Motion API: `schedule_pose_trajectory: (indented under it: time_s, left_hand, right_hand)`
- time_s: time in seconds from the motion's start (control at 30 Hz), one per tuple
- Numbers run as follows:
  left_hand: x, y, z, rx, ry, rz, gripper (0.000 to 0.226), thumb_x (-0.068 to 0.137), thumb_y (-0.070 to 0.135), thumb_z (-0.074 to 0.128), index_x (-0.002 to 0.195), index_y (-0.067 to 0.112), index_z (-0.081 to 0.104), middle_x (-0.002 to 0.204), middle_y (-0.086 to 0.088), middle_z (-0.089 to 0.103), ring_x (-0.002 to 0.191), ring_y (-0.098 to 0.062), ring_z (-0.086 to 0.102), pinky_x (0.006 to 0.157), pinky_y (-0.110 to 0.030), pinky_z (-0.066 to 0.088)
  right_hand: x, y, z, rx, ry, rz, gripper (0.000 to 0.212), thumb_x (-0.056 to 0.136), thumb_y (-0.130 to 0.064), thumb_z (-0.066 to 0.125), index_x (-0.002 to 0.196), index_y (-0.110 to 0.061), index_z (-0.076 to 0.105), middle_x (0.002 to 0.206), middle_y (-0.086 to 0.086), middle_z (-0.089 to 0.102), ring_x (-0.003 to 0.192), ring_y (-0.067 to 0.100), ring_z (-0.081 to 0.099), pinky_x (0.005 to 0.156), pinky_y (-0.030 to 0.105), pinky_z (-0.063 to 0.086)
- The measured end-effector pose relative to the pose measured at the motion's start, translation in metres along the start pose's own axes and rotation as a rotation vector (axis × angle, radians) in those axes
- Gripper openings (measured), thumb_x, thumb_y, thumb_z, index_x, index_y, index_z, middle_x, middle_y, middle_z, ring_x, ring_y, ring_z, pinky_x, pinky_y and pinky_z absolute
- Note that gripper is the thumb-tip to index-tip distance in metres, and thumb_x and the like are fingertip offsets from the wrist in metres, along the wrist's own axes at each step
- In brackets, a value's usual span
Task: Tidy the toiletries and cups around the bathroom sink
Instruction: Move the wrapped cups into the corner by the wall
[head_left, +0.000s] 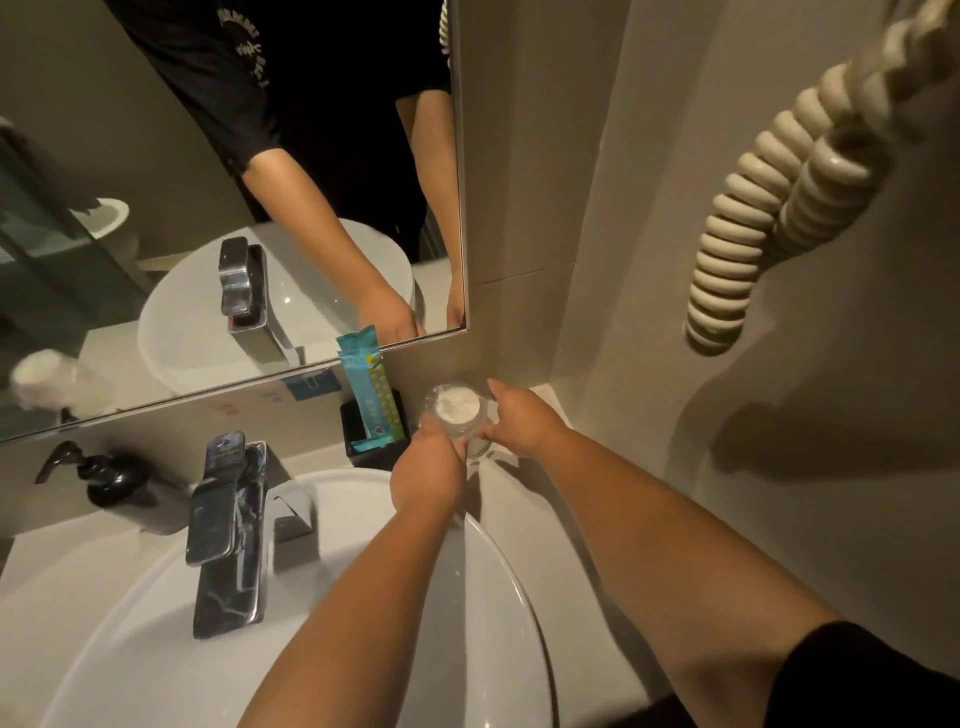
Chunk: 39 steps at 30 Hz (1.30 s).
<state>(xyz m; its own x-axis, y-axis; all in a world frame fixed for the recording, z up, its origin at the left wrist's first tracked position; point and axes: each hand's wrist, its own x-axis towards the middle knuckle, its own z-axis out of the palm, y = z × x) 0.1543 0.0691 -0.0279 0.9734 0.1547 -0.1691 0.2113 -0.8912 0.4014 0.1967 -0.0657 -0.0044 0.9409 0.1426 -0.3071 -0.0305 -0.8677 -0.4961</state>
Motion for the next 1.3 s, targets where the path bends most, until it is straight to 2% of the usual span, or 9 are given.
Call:
schedule_pose_trajectory:
  time_s: [0.1,0.2,0.27,0.4,0.63,0.83,0.97,1.1,1.3]
  left_hand:
    - [-0.013,0.0,-0.01,-0.033,0.011,0.028,0.042,0.098,0.039,0.044,0.128,0.009,0.04,0.116,-0.012,0.059,0.093,-0.031,0.062,0.064,-0.034,0.041]
    - [-0.034,-0.002,-0.023,0.01,0.043,0.122,0.036,0.095,0.035,0.043,0.123,0.012,0.045,0.118,-0.01,0.059,0.1,-0.03,0.059,0.07,-0.037,0.047]
    - [-0.055,-0.007,-0.034,0.081,0.052,0.197,0.034,0.094,0.035,0.044,0.119,0.012,0.048,0.116,-0.009,0.059,0.103,-0.029,0.056,0.077,-0.039,0.049]
    - [-0.094,-0.025,-0.048,0.333,0.084,0.39,0.042,0.093,0.041,0.042,0.119,0.01,0.05,0.114,-0.01,0.057,0.105,-0.027,0.052,0.09,-0.037,0.042]
    - [-0.158,-0.052,-0.06,0.473,0.107,0.402,0.045,0.092,0.046,0.04,0.118,0.012,0.053,0.115,-0.009,0.058,0.108,-0.027,0.05,0.096,-0.04,0.04]
    - [-0.215,-0.06,-0.072,0.449,0.177,0.336,0.045,0.09,0.05,0.043,0.115,0.016,0.057,0.111,-0.005,0.062,0.102,-0.024,0.055,0.091,-0.037,0.042]
    - [-0.263,-0.071,-0.078,0.358,0.239,0.199,0.042,0.088,0.052,0.049,0.11,0.017,0.058,0.105,-0.003,0.064,0.096,-0.023,0.059,0.085,-0.036,0.049]
    - [-0.307,-0.092,-0.089,0.323,0.27,0.103,0.039,0.086,0.052,0.05,0.105,0.019,0.06,0.097,0.0,0.065,0.088,-0.021,0.059,0.08,-0.035,0.05]
    - [-0.36,-0.139,-0.114,0.396,0.309,-0.075,0.041,0.089,0.054,0.045,0.102,0.017,0.057,0.095,-0.001,0.062,0.085,-0.021,0.056,0.077,-0.033,0.048]
  right_hand:
    - [-0.021,0.002,-0.009,-0.039,0.026,0.008,0.077,0.086,-0.031,0.069,0.149,-0.01,0.028,0.146,0.013,0.046,0.132,0.029,0.046,0.103,0.034,0.04]
    - [-0.056,0.003,-0.013,-0.089,0.044,0.025,0.068,0.088,-0.032,0.063,0.146,-0.011,0.034,0.147,0.011,0.044,0.133,0.027,0.045,0.103,0.033,0.039]
    - [-0.084,0.002,-0.012,-0.144,0.033,0.031,0.066,0.091,-0.034,0.059,0.148,-0.013,0.033,0.15,0.009,0.041,0.134,0.025,0.043,0.105,0.033,0.038]
    - [-0.134,-0.004,-0.008,-0.244,0.027,0.037,0.055,0.093,-0.038,0.052,0.141,-0.013,0.042,0.143,0.009,0.045,0.126,0.028,0.05,0.101,0.038,0.044]
    - [-0.193,-0.018,-0.006,-0.36,0.098,-0.075,0.052,0.093,-0.043,0.048,0.137,-0.013,0.047,0.138,0.009,0.05,0.125,0.028,0.049,0.102,0.04,0.043]
    - [-0.236,-0.031,0.0,-0.448,0.092,-0.24,0.051,0.093,-0.044,0.048,0.135,-0.014,0.05,0.136,0.009,0.054,0.123,0.028,0.05,0.103,0.039,0.039]
    - [-0.266,-0.039,0.012,-0.467,0.054,-0.334,0.051,0.093,-0.045,0.05,0.136,-0.017,0.05,0.134,0.007,0.056,0.12,0.028,0.053,0.104,0.04,0.04]
    - [-0.292,-0.051,0.032,-0.474,0.024,-0.423,0.051,0.091,-0.046,0.052,0.135,-0.02,0.051,0.133,0.004,0.058,0.116,0.026,0.056,0.101,0.04,0.045]
    - [-0.311,-0.094,0.06,-0.451,-0.01,-0.578,0.048,0.09,-0.043,0.057,0.132,-0.022,0.054,0.131,0.002,0.06,0.115,0.024,0.058,0.1,0.038,0.046]
